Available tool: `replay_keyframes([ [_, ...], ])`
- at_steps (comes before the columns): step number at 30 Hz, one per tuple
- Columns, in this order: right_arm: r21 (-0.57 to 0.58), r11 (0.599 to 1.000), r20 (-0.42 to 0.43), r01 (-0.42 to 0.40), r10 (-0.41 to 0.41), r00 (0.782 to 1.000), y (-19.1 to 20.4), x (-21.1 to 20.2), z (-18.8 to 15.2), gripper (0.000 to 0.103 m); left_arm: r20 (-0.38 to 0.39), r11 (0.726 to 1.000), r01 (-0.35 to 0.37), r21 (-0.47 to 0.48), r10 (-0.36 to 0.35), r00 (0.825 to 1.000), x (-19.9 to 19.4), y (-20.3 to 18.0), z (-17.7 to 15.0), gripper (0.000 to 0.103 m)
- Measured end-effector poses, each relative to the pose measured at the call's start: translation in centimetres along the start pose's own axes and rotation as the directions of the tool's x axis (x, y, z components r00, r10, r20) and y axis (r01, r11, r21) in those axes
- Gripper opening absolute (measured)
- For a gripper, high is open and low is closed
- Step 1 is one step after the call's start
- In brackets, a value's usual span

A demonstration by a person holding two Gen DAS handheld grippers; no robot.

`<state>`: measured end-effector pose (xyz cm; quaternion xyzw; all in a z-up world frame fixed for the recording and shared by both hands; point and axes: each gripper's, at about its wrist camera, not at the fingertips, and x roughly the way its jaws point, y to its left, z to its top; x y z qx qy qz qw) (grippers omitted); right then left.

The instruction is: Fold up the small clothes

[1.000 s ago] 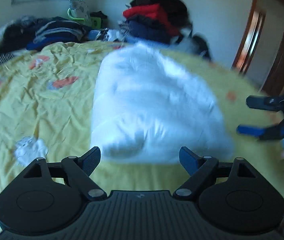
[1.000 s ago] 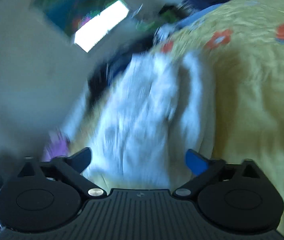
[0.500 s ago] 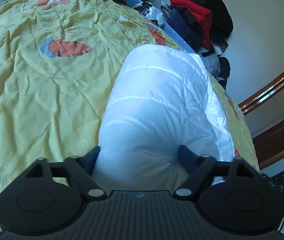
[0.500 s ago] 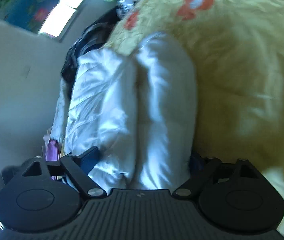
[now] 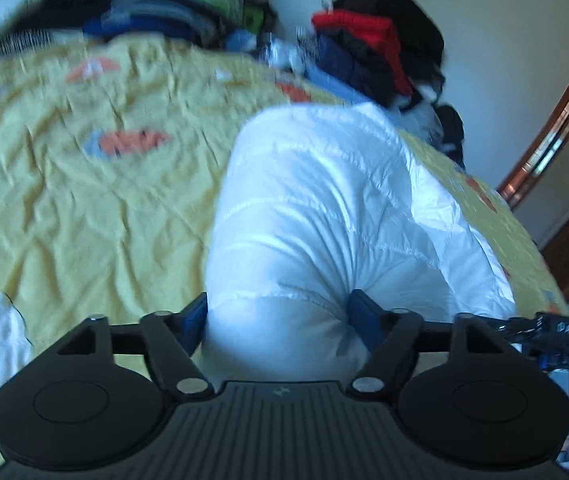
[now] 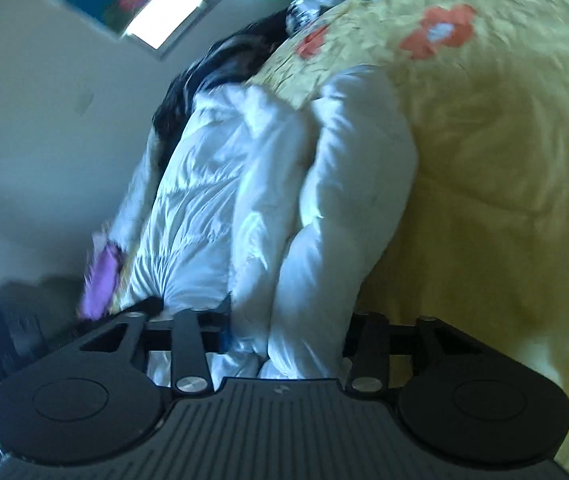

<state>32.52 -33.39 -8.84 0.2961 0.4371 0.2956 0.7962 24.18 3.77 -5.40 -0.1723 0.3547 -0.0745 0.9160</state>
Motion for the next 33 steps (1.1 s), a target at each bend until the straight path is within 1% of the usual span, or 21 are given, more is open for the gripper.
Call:
replay_keyframes([
  [1, 0.011, 1.000, 0.015, 0.021, -0.021, 1.000, 0.1, -0.1, -0.1, 0.063, 0.026, 1.000, -0.024, 0.017, 0.024, 0.999, -0.6, -0.4, 0.0, 0.076],
  [2, 0.015, 0.999, 0.029, 0.049, -0.049, 0.998, 0.1, -0.2, 0.0, 0.069, 0.058, 0.998, -0.052, 0.036, 0.050, 0.997, -1.5, -0.8, 0.0, 0.076],
  [4, 0.001, 0.995, 0.093, 0.101, -0.101, 0.991, 1.2, -1.3, -0.3, 0.069, 0.155, 0.991, -0.101, 0.093, 0.086, 0.984, -4.2, -1.6, -0.4, 0.076],
  [5, -0.025, 0.991, 0.147, 0.134, -0.129, 0.981, 2.1, -2.6, -0.6, 0.069, 0.203, 0.984, -0.130, 0.125, 0.103, 0.974, -5.8, -1.9, -0.7, 0.077],
  [7, -0.101, 0.974, 0.238, 0.202, -0.174, 0.956, 4.2, -5.3, -2.1, 0.069, 0.277, 0.968, -0.195, 0.158, 0.146, 0.950, -8.7, -3.2, -2.0, 0.085],
  [8, -0.138, 0.962, 0.278, 0.236, -0.191, 0.942, 5.3, -6.7, -3.3, 0.076, 0.300, 0.964, -0.211, 0.164, 0.155, 0.941, -9.9, -3.7, -2.8, 0.087],
  [9, -0.175, 0.949, 0.304, 0.262, -0.201, 0.931, 6.4, -8.1, -4.7, 0.083, 0.313, 0.961, -0.218, 0.169, 0.157, 0.937, -10.9, -4.2, -3.9, 0.091],
  [11, -0.235, 0.927, 0.327, 0.292, -0.207, 0.922, 8.4, -9.9, -7.6, 0.103, 0.311, 0.958, -0.227, 0.174, 0.166, 0.936, -12.2, -5.0, -6.0, 0.094],
  [12, -0.254, 0.923, 0.326, 0.288, -0.199, 0.924, 9.0, -10.5, -9.2, 0.103, 0.296, 0.957, -0.226, 0.179, 0.167, 0.941, -12.3, -5.4, -7.0, 0.095],
  [14, -0.278, 0.921, 0.296, 0.273, -0.189, 0.936, 9.6, -10.6, -11.7, 0.102, 0.231, 0.954, -0.216, 0.207, 0.166, 0.959, -11.1, -5.9, -8.8, 0.095],
  [15, -0.270, 0.918, 0.278, 0.290, -0.214, 0.936, 9.7, -10.0, -12.7, 0.102, 0.193, 0.948, -0.230, 0.222, 0.188, 0.963, -10.3, -6.2, -9.4, 0.095],
  [17, -0.248, 0.900, 0.251, 0.359, -0.298, 0.921, 9.9, -8.6, -14.4, 0.100, 0.137, 0.928, -0.272, 0.254, 0.244, 0.960, -9.3, -6.9, -10.3, 0.095],
  [19, -0.228, 0.886, 0.211, 0.402, -0.359, 0.909, 10.1, -7.2, -15.5, 0.099, 0.141, 0.921, -0.280, 0.270, 0.250, 0.958, -9.5, -7.3, -10.9, 0.095],
  [20, -0.224, 0.879, 0.210, 0.421, -0.378, 0.902, 10.2, -6.6, -15.9, 0.100, 0.151, 0.921, -0.278, 0.274, 0.244, 0.958, -9.9, -7.3, -11.1, 0.095],
  [22, -0.218, 0.846, 0.228, 0.486, -0.440, 0.869, 10.7, -6.1, -17.0, 0.100, 0.165, 0.925, -0.265, 0.272, 0.226, 0.960, -10.5, -7.2, -11.2, 0.095],
  [24, -0.208, 0.798, 0.229, 0.566, -0.522, 0.821, 11.0, -5.5, -17.7, 0.100, 0.178, 0.930, -0.269, 0.251, 0.229, 0.957, -11.1, -7.2, -11.5, 0.095],
  [25, -0.199, 0.784, 0.224, 0.588, -0.547, 0.806, 11.2, -5.5, -18.1, 0.100, 0.179, 0.933, -0.266, 0.241, 0.227, 0.957, -11.5, -7.2, -11.7, 0.095],
  [28, -0.175, 0.794, 0.221, 0.582, -0.544, 0.809, 11.5, -6.0, -18.9, 0.100, 0.189, 0.939, -0.264, 0.222, 0.224, 0.956, -12.6, -7.1, -12.1, 0.095],
  [30, -0.163, 0.790, 0.247, 0.591, -0.547, 0.800, 11.7, -6.3, -19.3, 0.100, 0.206, 0.941, -0.263, 0.215, 0.220, 0.954, -13.5, -7.2, -12.3, 0.095],
  [33, -0.189, 0.764, 0.278, 0.617, -0.561, 0.780, 12.8, -6.6, -20.0, 0.101, 0.226, 0.945, -0.259, 0.200, 0.213, 0.951, -14.9, -7.4, -12.6, 0.095],
])
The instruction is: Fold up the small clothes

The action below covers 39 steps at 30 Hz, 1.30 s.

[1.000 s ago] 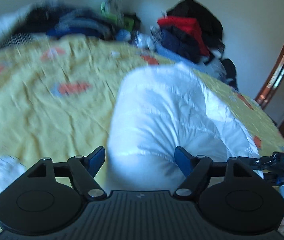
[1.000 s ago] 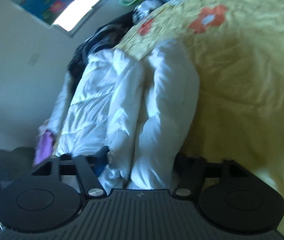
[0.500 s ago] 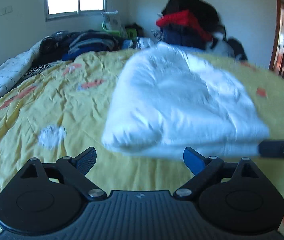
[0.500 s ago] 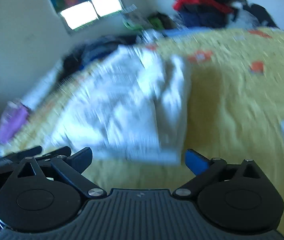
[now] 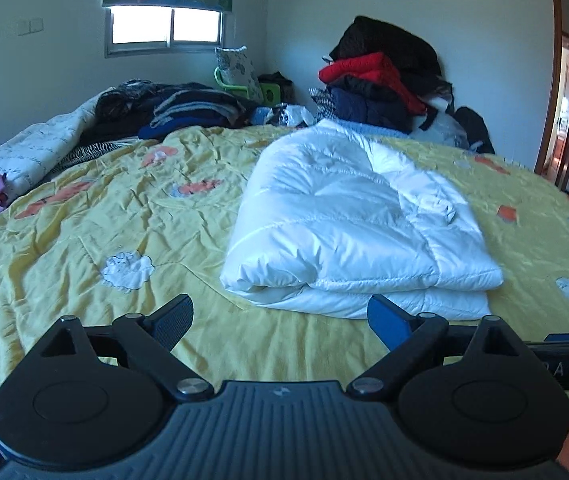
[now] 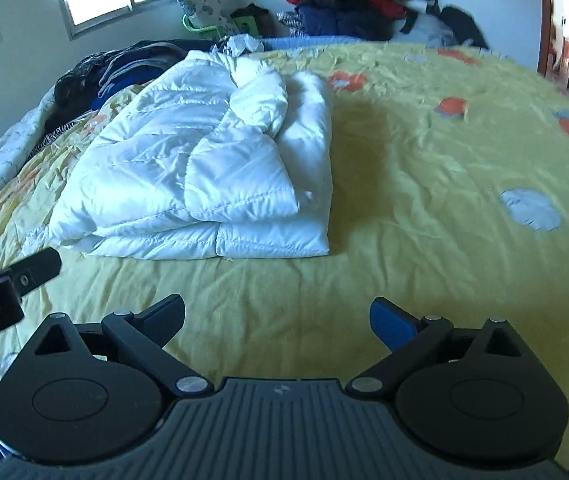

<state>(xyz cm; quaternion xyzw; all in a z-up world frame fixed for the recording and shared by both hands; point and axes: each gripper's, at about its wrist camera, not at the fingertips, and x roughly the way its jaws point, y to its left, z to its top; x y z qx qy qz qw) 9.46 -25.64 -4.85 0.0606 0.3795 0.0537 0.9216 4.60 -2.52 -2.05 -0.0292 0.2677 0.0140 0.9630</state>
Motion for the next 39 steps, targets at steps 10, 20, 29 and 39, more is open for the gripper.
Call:
replay_keyframes([
  [10, -0.018, 0.999, 0.084, 0.039, -0.038, 0.996, 0.3, -3.4, -0.1, 0.103, 0.050, 0.999, -0.017, -0.036, 0.019, 0.999, -1.8, 0.4, 0.7, 0.095],
  [20, 0.020, 0.999, 0.028, 0.039, -0.039, 0.999, 0.0, -2.1, -0.5, 0.103, 0.016, 0.998, -0.009, -0.063, 0.010, 1.000, -1.2, 1.3, 0.2, 0.095],
  [29, -0.032, 0.999, 0.021, 0.035, -0.034, 0.999, 1.0, -1.9, -0.6, 0.103, 0.001, 0.998, -0.014, -0.064, 0.014, 1.000, -1.0, 1.4, 0.2, 0.095],
  [39, -0.023, 1.000, 0.017, 0.021, -0.020, 1.000, 0.9, -1.9, -0.9, 0.103, -0.003, 0.998, -0.016, -0.064, 0.015, 1.000, -1.0, 1.3, 0.0, 0.095],
])
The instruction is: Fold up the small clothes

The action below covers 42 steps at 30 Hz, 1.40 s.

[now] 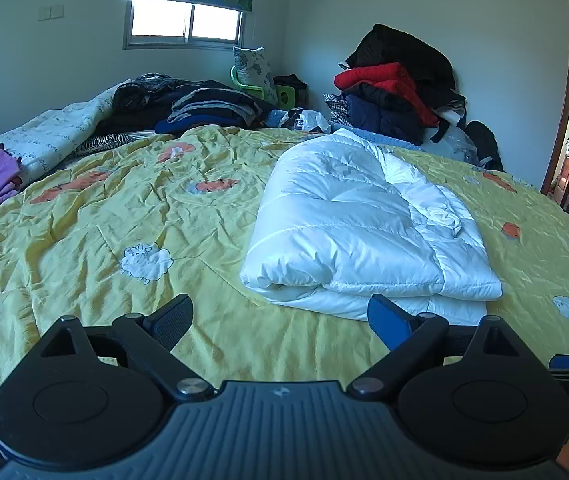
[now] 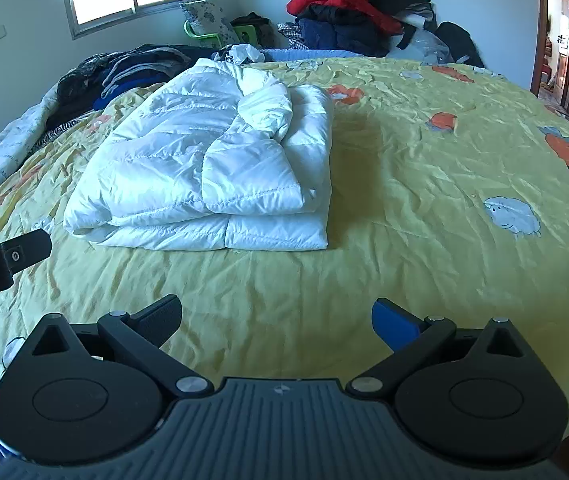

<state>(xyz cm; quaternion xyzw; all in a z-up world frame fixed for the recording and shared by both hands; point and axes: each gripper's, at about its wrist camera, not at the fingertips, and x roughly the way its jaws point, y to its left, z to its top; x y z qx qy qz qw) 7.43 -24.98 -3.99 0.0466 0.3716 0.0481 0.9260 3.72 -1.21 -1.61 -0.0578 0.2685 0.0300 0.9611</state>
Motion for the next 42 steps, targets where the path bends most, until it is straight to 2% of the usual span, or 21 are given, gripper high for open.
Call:
replay_keyframes([
  [42, 0.009, 1.000, -0.014, -0.015, 0.015, 1.000, 0.02, 0.22, -0.41, 0.103, -0.020, 1.000, -0.002, -0.005, 0.002, 1.000, 0.22, 0.29, -0.43, 0.095],
])
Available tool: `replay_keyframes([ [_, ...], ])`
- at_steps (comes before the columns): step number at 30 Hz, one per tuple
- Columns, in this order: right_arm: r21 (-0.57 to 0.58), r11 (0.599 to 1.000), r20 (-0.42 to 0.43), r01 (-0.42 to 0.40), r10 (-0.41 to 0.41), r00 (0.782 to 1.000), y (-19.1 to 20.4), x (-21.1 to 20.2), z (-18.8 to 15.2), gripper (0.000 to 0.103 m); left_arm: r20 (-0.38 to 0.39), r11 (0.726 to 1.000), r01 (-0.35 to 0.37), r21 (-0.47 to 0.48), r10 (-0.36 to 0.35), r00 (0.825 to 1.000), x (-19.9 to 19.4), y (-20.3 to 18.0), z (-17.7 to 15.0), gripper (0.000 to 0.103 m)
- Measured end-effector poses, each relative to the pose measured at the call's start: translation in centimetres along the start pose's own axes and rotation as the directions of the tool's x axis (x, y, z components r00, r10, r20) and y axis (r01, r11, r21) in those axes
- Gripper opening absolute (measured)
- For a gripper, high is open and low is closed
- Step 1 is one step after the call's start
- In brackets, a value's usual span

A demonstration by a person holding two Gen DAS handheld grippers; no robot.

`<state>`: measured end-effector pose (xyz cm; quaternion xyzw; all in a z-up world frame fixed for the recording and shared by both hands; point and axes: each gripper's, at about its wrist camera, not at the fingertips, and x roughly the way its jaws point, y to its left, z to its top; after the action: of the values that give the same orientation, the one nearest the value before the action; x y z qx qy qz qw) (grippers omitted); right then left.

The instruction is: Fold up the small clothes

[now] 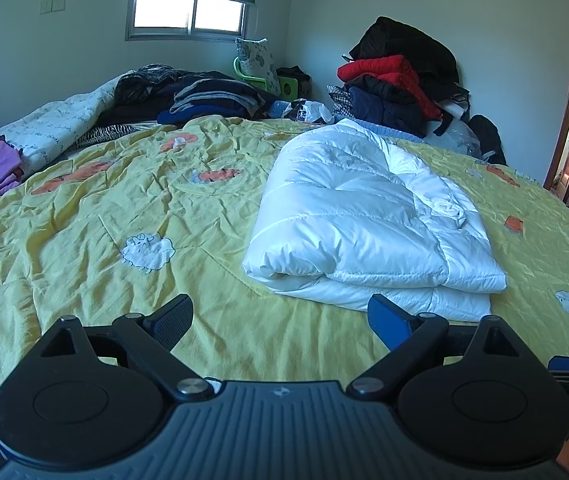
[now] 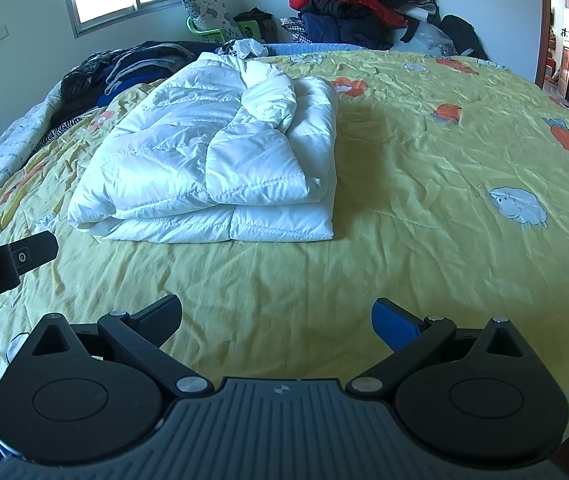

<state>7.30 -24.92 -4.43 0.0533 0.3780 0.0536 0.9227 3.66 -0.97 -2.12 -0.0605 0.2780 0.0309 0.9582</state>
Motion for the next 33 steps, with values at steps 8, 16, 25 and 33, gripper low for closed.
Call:
replay_keyframes([
  [8, 0.000, 1.000, -0.004, -0.003, 0.003, 1.000, -0.03, 0.09, -0.02, 0.103, -0.006, 1.000, -0.001, -0.002, 0.001, 1.000, 0.03, 0.05, -0.34, 0.095],
  [16, 0.001, 1.000, -0.005, -0.004, 0.004, 1.000, -0.02, 0.09, -0.01, 0.103, -0.009, 1.000, -0.001, -0.002, 0.001, 1.000, 0.14, 0.09, -0.42, 0.095],
  [25, 0.000, 1.000, -0.007, -0.006, 0.006, 1.000, -0.03, 0.19, 0.05, 0.103, -0.009, 1.000, -0.002, -0.003, 0.002, 1.000, 0.16, 0.17, -0.39, 0.095],
  [33, 0.001, 1.000, -0.010, -0.009, 0.009, 1.000, -0.01, 0.24, 0.10, 0.103, -0.012, 1.000, 0.029, 0.007, -0.029, 1.000, 0.08, 0.13, -0.34, 0.095],
])
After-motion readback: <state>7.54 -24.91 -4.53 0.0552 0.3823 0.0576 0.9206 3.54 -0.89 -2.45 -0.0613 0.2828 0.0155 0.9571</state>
